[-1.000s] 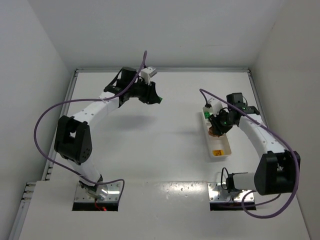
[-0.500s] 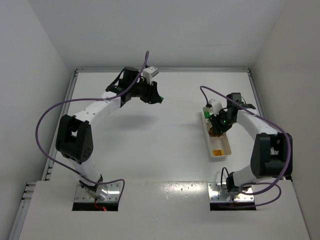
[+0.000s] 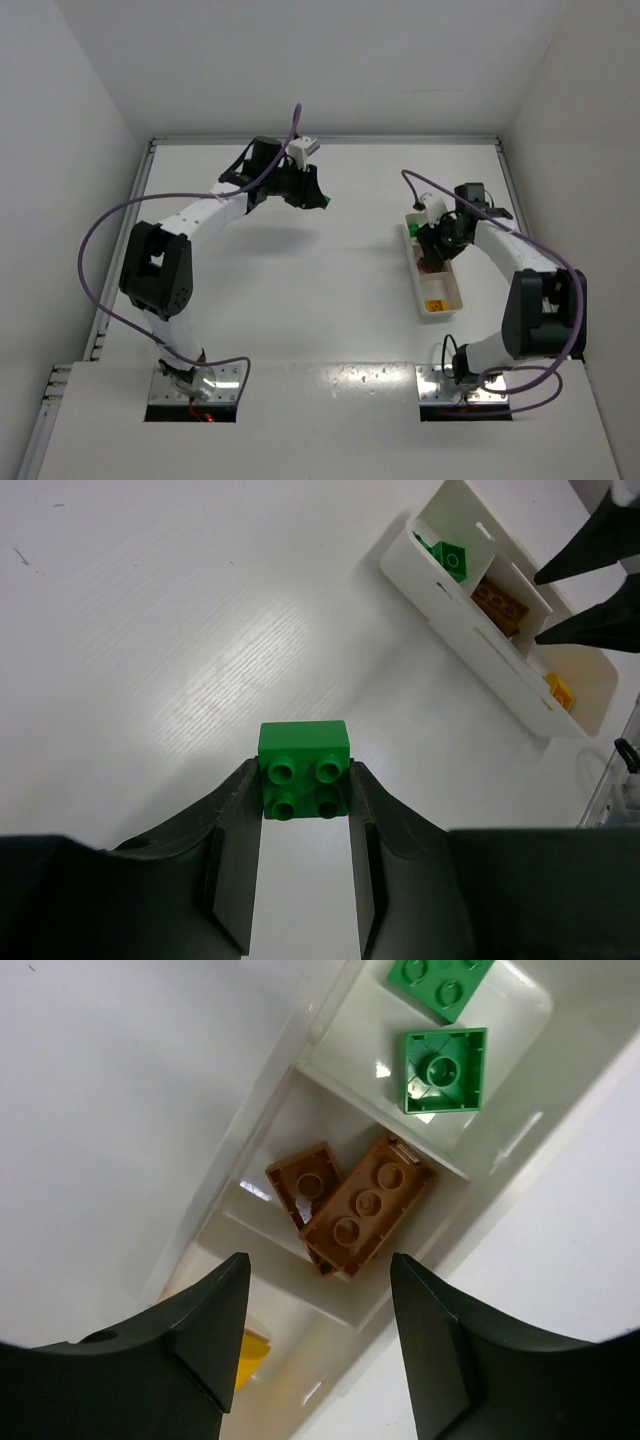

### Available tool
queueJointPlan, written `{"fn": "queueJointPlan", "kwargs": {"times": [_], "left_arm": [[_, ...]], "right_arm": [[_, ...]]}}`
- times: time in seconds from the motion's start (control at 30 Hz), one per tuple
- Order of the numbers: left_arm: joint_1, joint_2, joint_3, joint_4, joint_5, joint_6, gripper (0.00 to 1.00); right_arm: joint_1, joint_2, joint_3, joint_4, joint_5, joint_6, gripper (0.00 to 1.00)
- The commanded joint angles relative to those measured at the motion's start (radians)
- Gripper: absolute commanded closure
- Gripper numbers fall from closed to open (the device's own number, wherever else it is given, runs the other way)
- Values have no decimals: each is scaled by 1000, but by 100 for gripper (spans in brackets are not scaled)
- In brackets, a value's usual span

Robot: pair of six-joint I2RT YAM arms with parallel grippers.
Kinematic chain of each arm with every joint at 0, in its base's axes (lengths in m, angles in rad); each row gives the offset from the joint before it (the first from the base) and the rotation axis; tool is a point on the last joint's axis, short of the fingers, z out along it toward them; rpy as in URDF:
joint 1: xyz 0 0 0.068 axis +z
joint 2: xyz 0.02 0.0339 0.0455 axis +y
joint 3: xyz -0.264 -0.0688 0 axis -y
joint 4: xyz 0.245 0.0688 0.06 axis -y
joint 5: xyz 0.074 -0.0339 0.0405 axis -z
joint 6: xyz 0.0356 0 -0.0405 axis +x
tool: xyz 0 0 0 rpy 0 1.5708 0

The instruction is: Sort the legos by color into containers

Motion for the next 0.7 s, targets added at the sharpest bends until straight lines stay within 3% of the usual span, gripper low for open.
{"fn": "queueJointPlan", "kwargs": {"times": [0.0, 0.13, 0.23, 0.47, 0.67], "left_arm": [[-34, 27, 56, 98, 47, -69, 81], [-103, 105, 153, 123, 57, -87, 81], [-166, 202, 283, 132, 76, -112, 81], [-320, 404, 490, 153, 64, -112, 81], [-361, 562, 619, 164, 55, -112, 81]], "right_arm": [[-18, -130, 65, -12, -17, 46, 41], [-83, -319, 74, 51, -14, 169, 40], [-110, -437, 40, 110, 96, 357, 30], [-159, -450, 62, 40, 118, 568, 26], [-204, -450, 83, 27, 107, 631, 26]]}}
